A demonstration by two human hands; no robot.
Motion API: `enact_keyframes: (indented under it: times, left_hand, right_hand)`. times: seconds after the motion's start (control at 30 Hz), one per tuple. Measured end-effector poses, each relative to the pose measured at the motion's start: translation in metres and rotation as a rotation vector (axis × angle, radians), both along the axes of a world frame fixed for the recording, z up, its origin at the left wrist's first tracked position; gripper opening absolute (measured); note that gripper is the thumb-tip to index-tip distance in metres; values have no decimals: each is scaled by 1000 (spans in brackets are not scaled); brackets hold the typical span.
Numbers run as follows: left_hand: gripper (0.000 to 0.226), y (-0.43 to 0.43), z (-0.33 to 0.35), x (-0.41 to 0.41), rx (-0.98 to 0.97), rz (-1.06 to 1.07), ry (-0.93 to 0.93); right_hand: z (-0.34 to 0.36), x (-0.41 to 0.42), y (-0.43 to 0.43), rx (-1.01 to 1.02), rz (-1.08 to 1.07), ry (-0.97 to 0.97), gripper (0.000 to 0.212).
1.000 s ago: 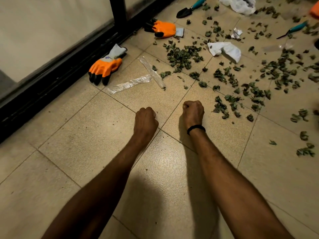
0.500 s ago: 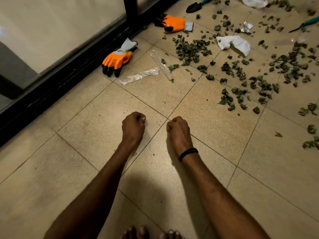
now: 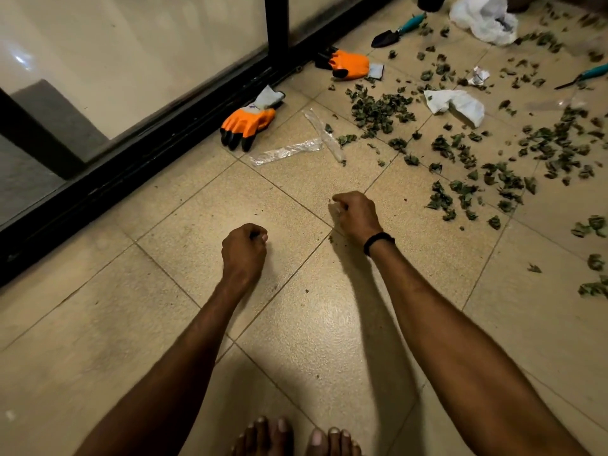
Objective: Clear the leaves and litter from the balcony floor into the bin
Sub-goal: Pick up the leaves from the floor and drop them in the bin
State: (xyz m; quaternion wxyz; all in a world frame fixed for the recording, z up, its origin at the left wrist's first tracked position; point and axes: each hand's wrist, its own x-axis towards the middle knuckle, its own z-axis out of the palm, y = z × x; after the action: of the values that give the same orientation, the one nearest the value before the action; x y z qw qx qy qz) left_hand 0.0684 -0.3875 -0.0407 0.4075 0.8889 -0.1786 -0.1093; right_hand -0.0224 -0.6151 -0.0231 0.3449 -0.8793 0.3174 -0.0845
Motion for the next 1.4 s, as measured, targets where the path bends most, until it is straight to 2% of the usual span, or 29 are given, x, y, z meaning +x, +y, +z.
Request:
enact_keyframes:
  times: [0.07,0.13,0.17,0.23,0.37,0.47,0.57,0.67,0.73,0.83,0.93,1.0,1.1,1.2,1.3,1.4]
  left_hand:
    - [17,5,0,1,26,9,-38]
    - [22,11,-2,1,70,17,-87]
    - [23,14,-4,-1,92,13,-115]
    - [24,21,-10,-4,121,-2,-149]
    - [24,27,-16,-16,81,-51,-188]
    - [26,24,-17,-31,39,-192,-235]
    - [35,20,-21,-32,23,-230,-277]
    - [44,18,-28,-1,140,-86,-292]
    - [55,22,-34,32,243,39,-225]
    - [65,30,-39,80,331,123,-122]
    - [68,30,-42,99,426,53,-159]
    - [67,21,-43,86,474,-87,-239]
    - [62,4,-42,39,394,-389,-278]
    - [56,-4,-35,0,192,-553,-157]
    - [47,-2,-26,1,-49,-453,22]
    - [44,-7,-17,32,-111,-308,92]
  right_hand:
    - [-6,10,-3,-10,73,99,29]
    - [-10,13,6,-10,102,167,22]
    - [-10,10,16,-16,86,164,18]
    - [-11,-4,44,-170,49,143,14]
    - [-28,-42,107,-235,7,66,17]
    - [-34,-56,118,-143,-14,22,14]
    - [-33,-60,97,-109,-159,-50,25]
    - [-35,-63,79,-103,-323,-56,41]
    - [-45,-66,76,-39,-311,16,53]
    - [-58,-72,83,-98,-206,101,61]
    - [-61,-64,97,-132,-147,107,62]
    - [-61,-56,106,-109,-107,84,60]
    - [-60,-47,113,-51,-53,32,57]
    - [-47,-40,112,76,-116,-100,49]
    - [-32,-33,96,178,-205,-195,45]
    - [-34,-23,68,154,-232,-168,48]
